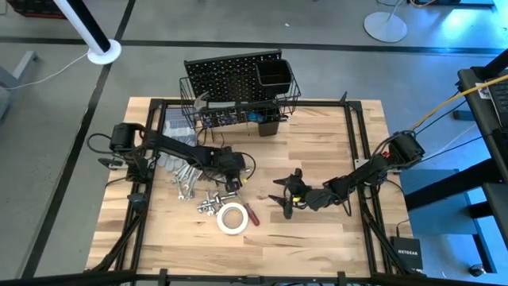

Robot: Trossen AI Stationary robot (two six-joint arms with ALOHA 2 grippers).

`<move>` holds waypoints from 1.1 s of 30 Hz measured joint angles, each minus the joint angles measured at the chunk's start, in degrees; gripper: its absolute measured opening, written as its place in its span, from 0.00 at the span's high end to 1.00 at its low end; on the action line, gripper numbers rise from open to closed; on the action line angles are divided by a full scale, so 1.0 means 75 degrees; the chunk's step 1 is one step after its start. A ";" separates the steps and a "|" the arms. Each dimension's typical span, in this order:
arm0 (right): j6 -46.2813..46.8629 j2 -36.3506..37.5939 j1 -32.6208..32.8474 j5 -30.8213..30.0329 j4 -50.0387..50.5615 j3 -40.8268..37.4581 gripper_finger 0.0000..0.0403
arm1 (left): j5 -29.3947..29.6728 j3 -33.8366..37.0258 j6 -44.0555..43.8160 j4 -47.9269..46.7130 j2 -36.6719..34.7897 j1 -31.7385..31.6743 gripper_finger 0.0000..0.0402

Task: Hang tools onto peg board
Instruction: Put the extension bar into the top black bin on the pegboard

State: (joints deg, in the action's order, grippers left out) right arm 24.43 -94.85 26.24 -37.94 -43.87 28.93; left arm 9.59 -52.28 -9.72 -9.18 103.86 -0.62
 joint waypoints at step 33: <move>-0.0479 -0.0982 -0.0825 0.1016 0.1131 0.1614 0.42 | 0.0466 0.0010 0.1601 0.2081 -0.0783 0.1649 0.93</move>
State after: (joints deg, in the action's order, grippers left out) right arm 20.84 -102.21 20.05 -30.32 -35.39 41.04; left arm 13.09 -52.21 2.28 6.42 98.00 11.75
